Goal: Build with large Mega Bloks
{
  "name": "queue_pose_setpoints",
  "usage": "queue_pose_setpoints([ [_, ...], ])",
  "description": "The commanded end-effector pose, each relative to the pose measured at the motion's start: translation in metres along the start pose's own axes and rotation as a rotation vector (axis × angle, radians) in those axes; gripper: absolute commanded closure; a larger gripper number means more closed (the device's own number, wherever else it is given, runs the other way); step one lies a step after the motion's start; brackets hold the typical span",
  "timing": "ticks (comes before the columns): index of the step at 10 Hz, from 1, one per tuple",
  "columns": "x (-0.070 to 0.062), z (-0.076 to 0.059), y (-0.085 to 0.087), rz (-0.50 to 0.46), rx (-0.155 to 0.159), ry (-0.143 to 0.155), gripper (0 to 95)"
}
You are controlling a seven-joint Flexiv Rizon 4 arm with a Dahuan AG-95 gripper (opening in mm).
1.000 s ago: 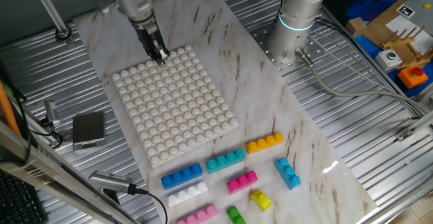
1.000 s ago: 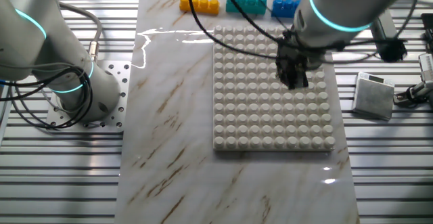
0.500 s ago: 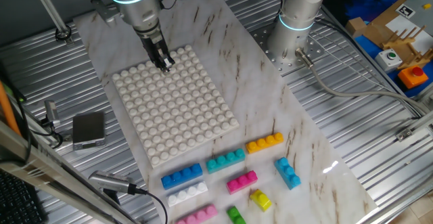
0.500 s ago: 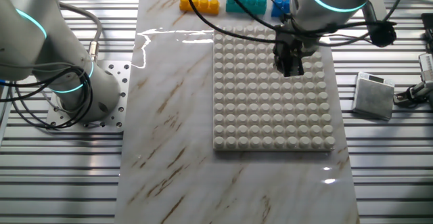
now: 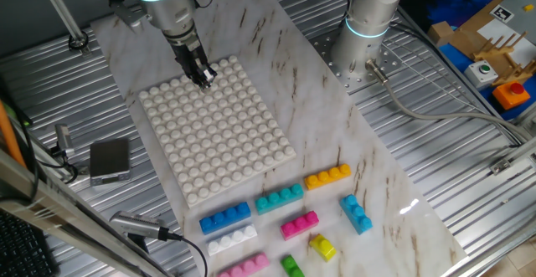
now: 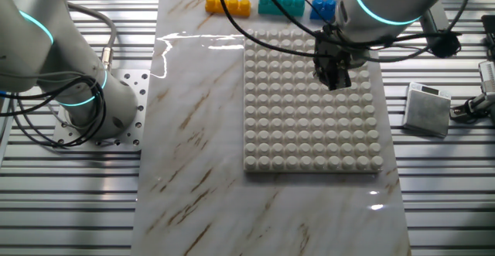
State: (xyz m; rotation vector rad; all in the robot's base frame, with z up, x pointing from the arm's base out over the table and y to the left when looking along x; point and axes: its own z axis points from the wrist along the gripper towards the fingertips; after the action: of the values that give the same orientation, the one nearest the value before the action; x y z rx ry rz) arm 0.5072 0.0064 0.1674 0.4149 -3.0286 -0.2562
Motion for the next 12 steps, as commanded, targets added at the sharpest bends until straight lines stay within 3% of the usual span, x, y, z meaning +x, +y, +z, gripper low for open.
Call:
queue_pose_setpoints([
  [1, 0.001, 0.000, 0.000, 0.004, 0.000, 0.005, 95.0],
  [4, -0.002, -0.001, 0.008, 0.021, -0.010, 0.007, 95.0],
  [9, -0.028, 0.016, 0.082, 0.122, -0.005, 0.011, 95.0],
  [12, -0.037, 0.025, 0.109, 0.164, -0.006, 0.003, 95.0],
])
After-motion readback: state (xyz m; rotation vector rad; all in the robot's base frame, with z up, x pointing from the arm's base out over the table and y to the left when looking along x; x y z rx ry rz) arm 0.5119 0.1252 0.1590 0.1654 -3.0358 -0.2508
